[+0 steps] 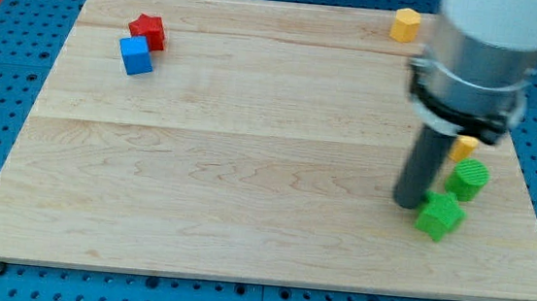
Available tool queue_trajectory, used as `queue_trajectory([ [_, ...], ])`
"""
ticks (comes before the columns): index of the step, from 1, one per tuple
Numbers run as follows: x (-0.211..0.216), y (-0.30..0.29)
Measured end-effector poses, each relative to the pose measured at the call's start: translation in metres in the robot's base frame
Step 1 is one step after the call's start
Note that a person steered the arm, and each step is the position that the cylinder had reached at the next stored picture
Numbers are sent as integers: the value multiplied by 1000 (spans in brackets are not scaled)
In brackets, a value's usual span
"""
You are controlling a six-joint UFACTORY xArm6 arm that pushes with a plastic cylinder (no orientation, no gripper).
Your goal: Push the green star to the bottom right
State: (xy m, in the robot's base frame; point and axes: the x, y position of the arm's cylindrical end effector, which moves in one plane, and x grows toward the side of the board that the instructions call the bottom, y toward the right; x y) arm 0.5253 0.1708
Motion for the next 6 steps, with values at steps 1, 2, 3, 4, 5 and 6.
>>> queue_trajectory([
  [1,4,30],
  [2,5,11],
  [3,7,5],
  [4,27,10],
  [5,28,17],
  [6,15,-50],
])
